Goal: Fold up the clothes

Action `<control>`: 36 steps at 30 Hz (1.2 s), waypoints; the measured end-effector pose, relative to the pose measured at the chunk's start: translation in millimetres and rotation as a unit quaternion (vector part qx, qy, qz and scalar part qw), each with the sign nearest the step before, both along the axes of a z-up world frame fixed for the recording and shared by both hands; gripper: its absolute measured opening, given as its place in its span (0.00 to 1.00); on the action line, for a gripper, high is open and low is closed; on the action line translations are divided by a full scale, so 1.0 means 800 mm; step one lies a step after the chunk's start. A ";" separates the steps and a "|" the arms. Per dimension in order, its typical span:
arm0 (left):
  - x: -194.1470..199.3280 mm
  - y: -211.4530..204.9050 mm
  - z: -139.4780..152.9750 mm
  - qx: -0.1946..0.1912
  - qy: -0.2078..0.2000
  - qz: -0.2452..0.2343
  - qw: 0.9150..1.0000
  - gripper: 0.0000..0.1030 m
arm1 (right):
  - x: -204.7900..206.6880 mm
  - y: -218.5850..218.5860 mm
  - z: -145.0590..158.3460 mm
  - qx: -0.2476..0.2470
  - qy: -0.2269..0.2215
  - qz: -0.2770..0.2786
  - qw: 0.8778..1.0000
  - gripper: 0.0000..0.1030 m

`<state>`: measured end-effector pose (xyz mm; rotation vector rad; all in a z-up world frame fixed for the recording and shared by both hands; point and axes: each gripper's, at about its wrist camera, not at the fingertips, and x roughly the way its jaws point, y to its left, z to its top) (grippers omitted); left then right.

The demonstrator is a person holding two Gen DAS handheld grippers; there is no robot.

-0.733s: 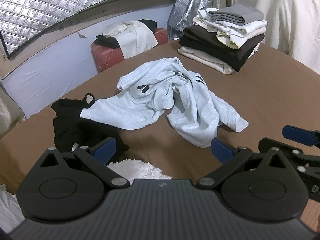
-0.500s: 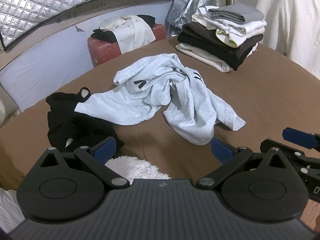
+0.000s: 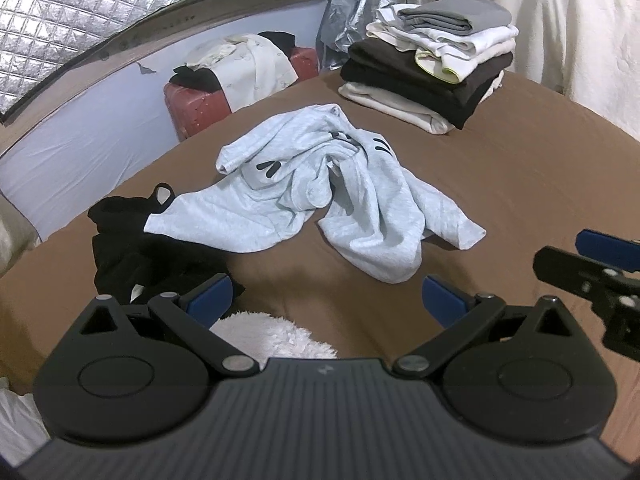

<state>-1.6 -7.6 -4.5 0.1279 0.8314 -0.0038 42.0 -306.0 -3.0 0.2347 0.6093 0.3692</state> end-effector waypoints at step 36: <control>0.001 -0.002 -0.009 -0.001 0.007 -0.009 1.000 1.00 | -0.001 0.001 -0.008 -0.041 0.008 -0.010 0.999 0.63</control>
